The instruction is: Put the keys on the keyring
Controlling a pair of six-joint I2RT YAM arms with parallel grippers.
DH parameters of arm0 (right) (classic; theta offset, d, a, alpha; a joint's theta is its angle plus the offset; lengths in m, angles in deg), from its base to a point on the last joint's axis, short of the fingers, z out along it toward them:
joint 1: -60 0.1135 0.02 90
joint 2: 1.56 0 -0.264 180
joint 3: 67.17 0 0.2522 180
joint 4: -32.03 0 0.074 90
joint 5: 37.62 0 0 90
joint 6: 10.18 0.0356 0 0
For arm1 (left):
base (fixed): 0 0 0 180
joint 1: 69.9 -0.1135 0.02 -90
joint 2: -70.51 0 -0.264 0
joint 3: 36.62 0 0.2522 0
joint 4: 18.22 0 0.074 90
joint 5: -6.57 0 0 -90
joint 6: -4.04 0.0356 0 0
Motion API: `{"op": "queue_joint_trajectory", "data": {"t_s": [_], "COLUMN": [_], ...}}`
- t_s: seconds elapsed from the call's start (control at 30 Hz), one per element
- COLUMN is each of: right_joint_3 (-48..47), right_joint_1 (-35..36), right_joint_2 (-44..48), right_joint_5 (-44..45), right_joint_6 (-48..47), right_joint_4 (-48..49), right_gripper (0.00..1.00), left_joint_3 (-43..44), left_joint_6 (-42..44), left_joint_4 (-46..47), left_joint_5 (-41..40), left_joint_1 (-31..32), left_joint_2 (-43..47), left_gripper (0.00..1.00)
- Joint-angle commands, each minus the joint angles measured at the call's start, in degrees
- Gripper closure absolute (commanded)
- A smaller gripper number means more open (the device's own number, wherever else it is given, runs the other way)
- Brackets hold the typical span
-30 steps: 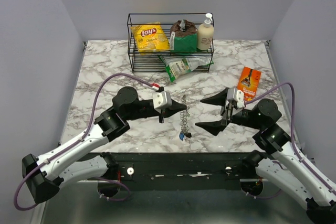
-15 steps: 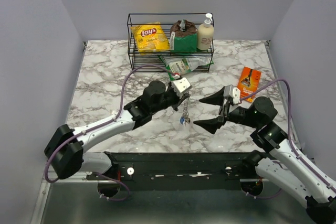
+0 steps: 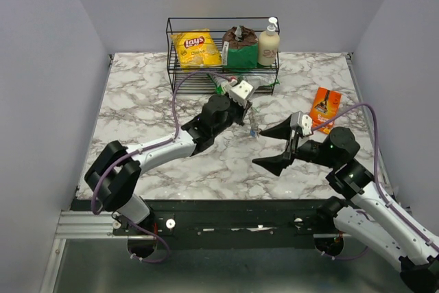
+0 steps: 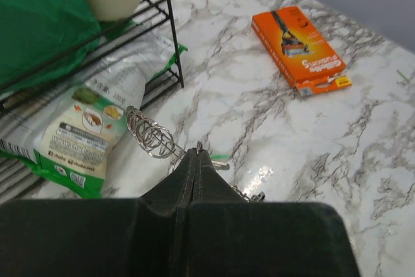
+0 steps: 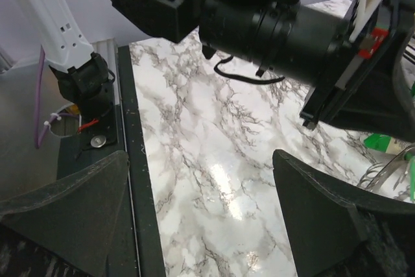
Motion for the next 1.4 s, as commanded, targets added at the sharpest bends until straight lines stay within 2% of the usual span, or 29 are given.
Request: {"op": "queue_joint_trajectory", "data": {"t_s": [0.0, 0.23, 0.5, 0.53, 0.57, 0.63, 0.67, 0.73, 0.83, 0.87, 0.9, 1.07, 1.13, 1.37], "right_joint_3": [0.9, 1.0, 0.6, 0.6, 0.5, 0.4, 0.3, 0.1, 0.0, 0.0, -0.2, -0.7, -1.1, -2.7], "right_joint_1": [0.0, 0.0, 0.0, 0.0, 0.0, 0.1, 0.0, 0.0, 0.0, 0.0, 0.0, 0.0, 0.0, 0.0], "right_joint_2": [-0.6, -1.2, -2.6, -2.7, -2.7, -3.1, -3.3, -3.6, -3.5, -3.5, -3.5, -3.8, -4.1, -6.5], "right_joint_5": [0.8, 0.1, -0.9, -1.1, -1.1, -1.3, -1.5, -1.8, -1.6, -1.4, -1.2, 1.8, 3.5, 7.0], "right_joint_6": [0.9, 1.2, 1.7, 1.7, 1.8, 1.9, 2.0, 2.0, 2.3, 2.3, 2.7, 3.8, 4.5, 6.1], "right_joint_4": [0.1, 0.2, 0.1, 0.1, 0.2, 0.2, 0.1, 0.1, 0.1, 0.2, 0.1, 0.2, 0.1, 0.2], "right_gripper": [0.00, 0.00, 0.00, 0.00, 0.00, 0.00, 0.00, 0.00, 0.00, 0.00, 0.00, 0.00, 0.00, 0.00], "left_joint_3": [-7.3, -18.4, -22.6, -23.0, -23.1, -23.2, -23.2, -23.1, -23.1, -23.3, -23.6, -25.0, -23.9, -20.0], "left_joint_6": [-5.7, -13.1, -15.4, -15.7, -15.8, -16.1, -16.3, -16.4, -16.2, -16.0, -15.7, -14.6, -16.0, -20.2], "left_joint_4": [6.3, 10.5, 9.4, 9.0, 8.8, 7.9, 7.4, 6.0, 3.9, 3.4, 3.2, 2.0, -1.4, -11.6], "left_joint_5": [-4.3, -5.2, -4.2, -3.6, -3.0, -2.2, -1.8, -1.6, -2.2, -2.4, -2.9, -7.3, -10.9, -24.1], "left_joint_1": [-0.5, -0.5, -0.5, -0.5, -0.5, -0.5, -0.5, -0.5, -0.5, -0.5, -0.5, -0.5, -0.5, -0.5], "left_joint_2": [-3.1, -0.9, 1.8, 1.8, 1.8, 1.7, 1.6, 2.2, 4.8, 5.8, 7.0, 17.8, 21.6, 26.0], "left_gripper": [1.00, 1.00, 1.00, 0.96, 0.87, 0.76, 0.68, 0.61, 0.41, 0.08, 0.01, 0.01, 0.01, 0.01]}}
